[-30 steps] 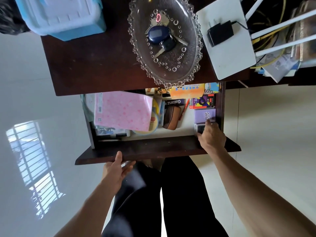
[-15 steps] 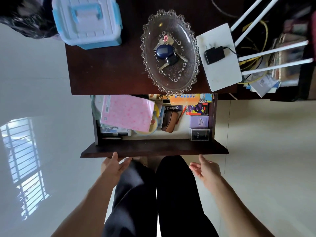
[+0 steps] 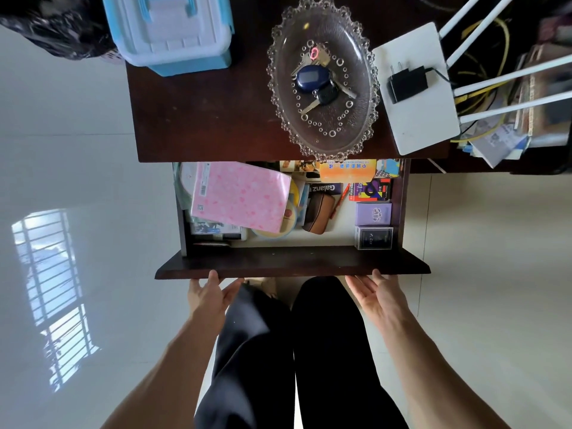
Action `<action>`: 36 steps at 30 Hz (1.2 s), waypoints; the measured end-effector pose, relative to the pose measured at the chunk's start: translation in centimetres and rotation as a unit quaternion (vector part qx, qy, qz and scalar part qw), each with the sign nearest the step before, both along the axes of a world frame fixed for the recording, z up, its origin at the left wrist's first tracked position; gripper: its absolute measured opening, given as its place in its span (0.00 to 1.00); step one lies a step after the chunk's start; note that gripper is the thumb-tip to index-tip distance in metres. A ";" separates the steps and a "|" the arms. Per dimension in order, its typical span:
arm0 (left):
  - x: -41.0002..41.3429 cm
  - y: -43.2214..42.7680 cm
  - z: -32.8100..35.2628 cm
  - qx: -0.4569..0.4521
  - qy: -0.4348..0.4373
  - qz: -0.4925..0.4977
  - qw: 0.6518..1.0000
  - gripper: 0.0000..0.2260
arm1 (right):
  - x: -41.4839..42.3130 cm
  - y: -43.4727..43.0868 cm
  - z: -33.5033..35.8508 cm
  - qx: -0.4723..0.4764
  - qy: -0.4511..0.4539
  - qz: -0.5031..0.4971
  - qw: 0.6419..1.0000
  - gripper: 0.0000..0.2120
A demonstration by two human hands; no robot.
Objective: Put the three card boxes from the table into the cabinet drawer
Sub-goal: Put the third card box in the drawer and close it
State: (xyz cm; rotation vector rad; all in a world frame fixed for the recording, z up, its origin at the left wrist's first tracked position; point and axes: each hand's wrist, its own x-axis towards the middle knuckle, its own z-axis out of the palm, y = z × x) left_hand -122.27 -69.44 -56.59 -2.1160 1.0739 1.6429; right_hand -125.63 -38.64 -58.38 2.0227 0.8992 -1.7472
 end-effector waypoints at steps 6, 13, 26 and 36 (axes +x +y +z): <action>0.0 0.0 0.1 0.009 -0.002 0.028 1.000 0.22 | -0.1 0.0 -0.2 0.003 0.005 -0.012 1.000 0.23; -0.5 -0.1 0.4 0.018 0.004 0.042 0.999 0.28 | -0.4 -0.1 -0.3 0.005 0.003 -0.017 1.000 0.25; -4.9 -1.2 0.1 0.027 0.033 0.042 0.998 0.26 | -5.4 -1.6 0.1 0.023 0.065 0.015 0.998 0.27; -8.6 -2.0 -0.3 0.031 0.066 0.055 0.996 0.24 | -9.5 -2.8 0.3 0.036 0.098 0.007 0.995 0.31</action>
